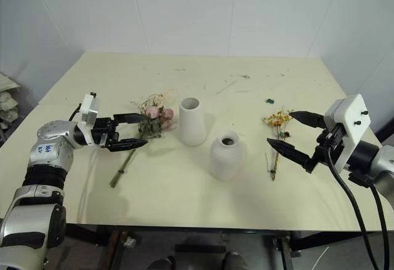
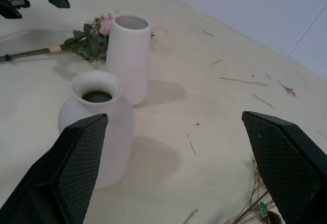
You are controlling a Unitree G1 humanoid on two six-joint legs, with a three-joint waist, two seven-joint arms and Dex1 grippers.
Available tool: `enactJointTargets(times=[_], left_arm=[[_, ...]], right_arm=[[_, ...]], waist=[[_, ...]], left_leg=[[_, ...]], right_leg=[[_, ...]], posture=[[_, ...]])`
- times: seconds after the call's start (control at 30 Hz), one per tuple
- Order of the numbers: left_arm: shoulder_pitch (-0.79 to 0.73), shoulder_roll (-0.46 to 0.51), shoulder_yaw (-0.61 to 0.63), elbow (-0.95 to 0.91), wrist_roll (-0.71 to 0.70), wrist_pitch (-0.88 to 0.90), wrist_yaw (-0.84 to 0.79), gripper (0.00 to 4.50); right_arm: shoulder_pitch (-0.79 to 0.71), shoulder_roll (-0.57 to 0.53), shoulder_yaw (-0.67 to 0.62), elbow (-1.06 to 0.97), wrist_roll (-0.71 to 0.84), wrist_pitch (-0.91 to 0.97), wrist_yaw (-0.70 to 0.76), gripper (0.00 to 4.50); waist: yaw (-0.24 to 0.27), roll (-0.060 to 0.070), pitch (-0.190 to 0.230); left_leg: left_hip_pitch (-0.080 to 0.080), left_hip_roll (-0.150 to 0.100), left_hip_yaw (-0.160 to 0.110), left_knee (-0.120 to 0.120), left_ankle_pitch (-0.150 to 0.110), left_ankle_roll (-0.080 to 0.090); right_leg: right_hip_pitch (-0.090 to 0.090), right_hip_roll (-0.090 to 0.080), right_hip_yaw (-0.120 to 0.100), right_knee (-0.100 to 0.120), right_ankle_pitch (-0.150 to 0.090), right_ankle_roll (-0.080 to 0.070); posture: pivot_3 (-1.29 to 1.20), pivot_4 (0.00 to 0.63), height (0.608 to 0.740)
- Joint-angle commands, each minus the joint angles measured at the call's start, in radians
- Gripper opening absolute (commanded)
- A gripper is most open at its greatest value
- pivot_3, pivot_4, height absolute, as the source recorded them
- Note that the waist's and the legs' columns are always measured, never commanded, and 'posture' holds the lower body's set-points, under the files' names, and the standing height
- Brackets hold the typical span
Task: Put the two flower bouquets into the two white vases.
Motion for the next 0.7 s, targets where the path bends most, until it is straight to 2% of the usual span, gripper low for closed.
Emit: enactJointTargets(times=[0.03, 0.27, 0.43, 0.6, 0.7], left_arm=[[-0.045, 0.010, 0.000, 0.003, -0.001, -0.010, -0.072, 4.50], [-0.075, 0.003, -0.023, 0.028, 0.006, 0.006, -0.079, 4.50], [-0.084, 0.014, -0.024, 0.014, 0.010, 0.006, -0.058, 4.50], [-0.038, 0.064, -0.010, -0.112, 0.028, 0.108, 0.083, 4.50], [0.035, 0.089, 0.003, -0.313, 0.010, 0.281, 0.216, 4.50]], right_arm=[[-0.012, -0.002, -0.035, -0.040, 0.022, -0.009, -0.025, 4.44], [0.019, 0.024, -0.055, -0.097, 0.040, -0.005, -0.074, 4.44], [0.013, 0.020, -0.038, -0.085, 0.073, -0.019, -0.055, 4.44], [-0.060, -0.024, 0.044, 0.013, 0.049, -0.070, 0.064, 4.44], [-0.099, -0.046, 0.067, 0.087, 0.036, -0.105, 0.146, 4.44]], waist=[[0.000, 0.000, 0.000], [0.000, 0.000, 0.000], [0.000, 0.000, 0.000], [-0.007, 0.000, 0.000], [-0.003, 0.000, 0.000]], left_leg=[[0.000, 0.000, 0.000, 0.000, 0.000, 0.000], [0.000, 0.000, 0.000, 0.000, 0.000, 0.000], [0.000, 0.000, 0.000, 0.000, 0.000, 0.000], [0.000, 0.000, 0.000, 0.000, 0.000, 0.000], [0.000, 0.001, 0.000, 0.000, 0.000, 0.000]], right_leg=[[0.000, 0.000, 0.000, 0.000, 0.000, 0.000], [0.000, 0.000, 0.000, 0.000, 0.000, 0.000], [0.000, 0.000, 0.000, 0.000, 0.000, 0.000], [0.000, 0.000, 0.000, 0.000, 0.000, 0.000], [0.000, 0.000, 0.000, 0.000, 0.000, 0.000]], posture=[[0.00, 0.150, 0.740], [0.00, 0.150, 0.740], [0.00, 0.150, 0.740], [0.00, 0.150, 0.740], [0.00, 0.150, 0.740]])
